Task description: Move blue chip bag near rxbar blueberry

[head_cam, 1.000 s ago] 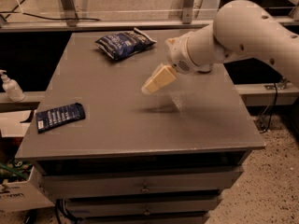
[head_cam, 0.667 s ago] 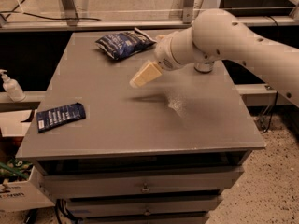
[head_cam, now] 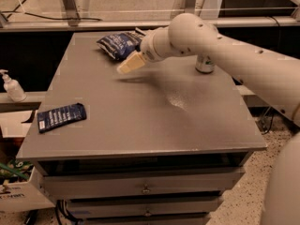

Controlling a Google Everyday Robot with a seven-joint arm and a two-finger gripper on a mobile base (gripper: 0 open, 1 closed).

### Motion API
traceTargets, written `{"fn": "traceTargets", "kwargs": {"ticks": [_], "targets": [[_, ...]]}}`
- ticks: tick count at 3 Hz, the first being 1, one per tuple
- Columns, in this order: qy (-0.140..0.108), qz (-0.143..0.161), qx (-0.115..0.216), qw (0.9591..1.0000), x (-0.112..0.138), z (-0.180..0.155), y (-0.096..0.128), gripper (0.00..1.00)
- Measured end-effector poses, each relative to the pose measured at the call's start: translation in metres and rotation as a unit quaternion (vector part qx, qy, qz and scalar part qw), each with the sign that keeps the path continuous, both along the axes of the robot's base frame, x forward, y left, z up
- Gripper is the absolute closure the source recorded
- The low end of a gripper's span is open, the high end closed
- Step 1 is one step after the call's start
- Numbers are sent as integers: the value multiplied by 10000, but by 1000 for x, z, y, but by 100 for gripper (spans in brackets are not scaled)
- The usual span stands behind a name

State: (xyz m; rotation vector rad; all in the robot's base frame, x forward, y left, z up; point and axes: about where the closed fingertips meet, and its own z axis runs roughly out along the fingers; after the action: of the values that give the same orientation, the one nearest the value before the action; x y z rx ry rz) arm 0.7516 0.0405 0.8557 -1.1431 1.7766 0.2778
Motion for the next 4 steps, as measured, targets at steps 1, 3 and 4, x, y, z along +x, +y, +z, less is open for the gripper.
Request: {"fn": "traceTargets", "kwargs": {"ticks": [1,3,4], "targets": [[62,-207,259,9994,36,-5,8,0],[203,-353,638,9971,75,-4,36,0],[268,-344,708,9965,78,-8,42,19]]}}
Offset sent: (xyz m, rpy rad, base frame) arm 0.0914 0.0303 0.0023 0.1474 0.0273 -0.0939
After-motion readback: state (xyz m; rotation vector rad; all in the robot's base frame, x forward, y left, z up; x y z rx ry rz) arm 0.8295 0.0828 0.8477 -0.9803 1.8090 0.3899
